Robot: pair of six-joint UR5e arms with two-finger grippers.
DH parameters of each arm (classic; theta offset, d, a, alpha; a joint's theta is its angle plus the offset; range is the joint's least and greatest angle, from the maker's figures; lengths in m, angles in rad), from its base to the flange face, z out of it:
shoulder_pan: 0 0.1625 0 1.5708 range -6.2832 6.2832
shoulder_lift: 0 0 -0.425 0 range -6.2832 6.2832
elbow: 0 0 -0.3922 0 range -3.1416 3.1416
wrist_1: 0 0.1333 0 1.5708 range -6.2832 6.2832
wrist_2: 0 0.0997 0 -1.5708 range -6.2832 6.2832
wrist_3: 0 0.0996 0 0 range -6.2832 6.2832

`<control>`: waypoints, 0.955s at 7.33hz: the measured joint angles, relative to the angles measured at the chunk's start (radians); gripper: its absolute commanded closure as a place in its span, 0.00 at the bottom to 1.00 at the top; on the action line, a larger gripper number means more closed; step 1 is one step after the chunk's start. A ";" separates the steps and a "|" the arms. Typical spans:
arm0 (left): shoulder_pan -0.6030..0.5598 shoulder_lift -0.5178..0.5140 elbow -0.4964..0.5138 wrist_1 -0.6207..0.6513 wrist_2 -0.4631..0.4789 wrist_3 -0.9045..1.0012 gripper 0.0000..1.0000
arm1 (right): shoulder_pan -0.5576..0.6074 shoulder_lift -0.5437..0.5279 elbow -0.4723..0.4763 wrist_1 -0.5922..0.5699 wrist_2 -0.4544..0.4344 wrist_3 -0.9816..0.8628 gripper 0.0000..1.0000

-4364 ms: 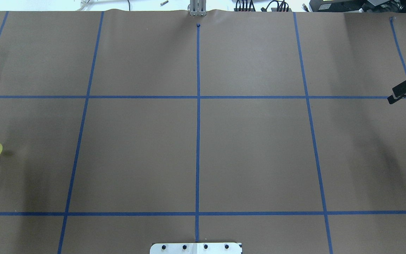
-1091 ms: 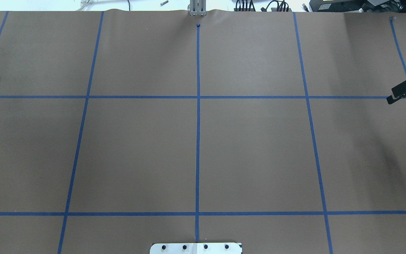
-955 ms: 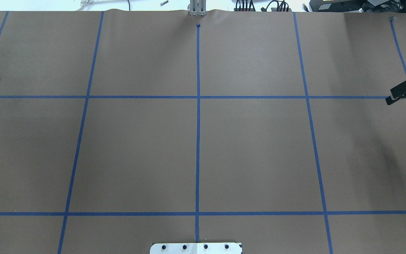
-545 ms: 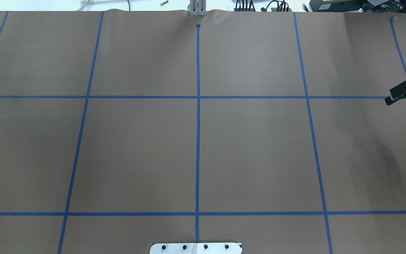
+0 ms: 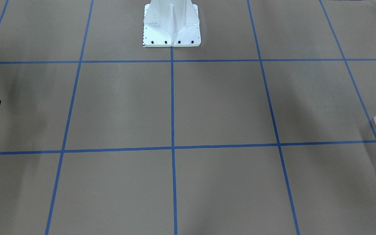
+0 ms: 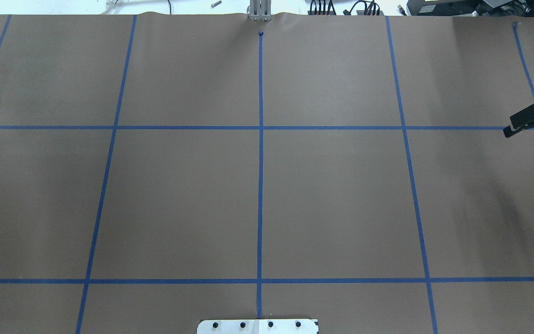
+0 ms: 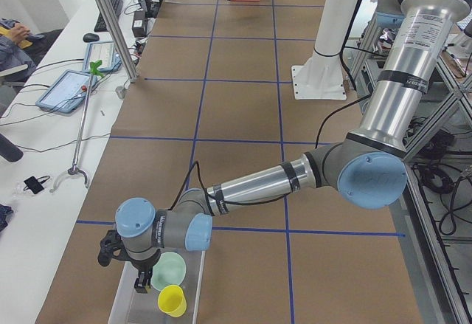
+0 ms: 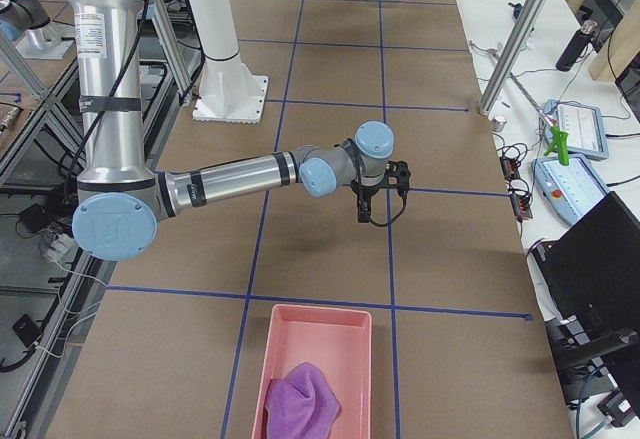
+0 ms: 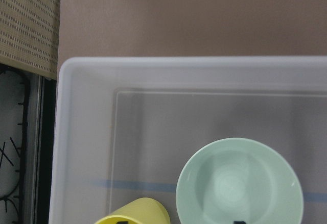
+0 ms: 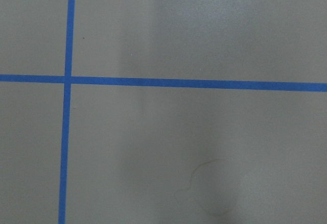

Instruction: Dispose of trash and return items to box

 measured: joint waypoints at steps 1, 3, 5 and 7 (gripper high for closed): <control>-0.005 0.003 -0.105 0.098 -0.001 0.000 0.16 | -0.008 -0.007 0.001 0.031 -0.001 0.032 0.00; -0.002 0.003 -0.385 0.396 -0.043 -0.003 0.04 | -0.014 -0.019 0.014 0.048 0.000 0.051 0.00; 0.076 0.017 -0.638 0.585 -0.085 -0.057 0.03 | -0.014 -0.031 0.020 0.056 -0.001 0.051 0.00; 0.197 0.053 -0.846 0.635 -0.090 -0.209 0.03 | -0.007 -0.076 0.021 0.120 -0.015 0.046 0.00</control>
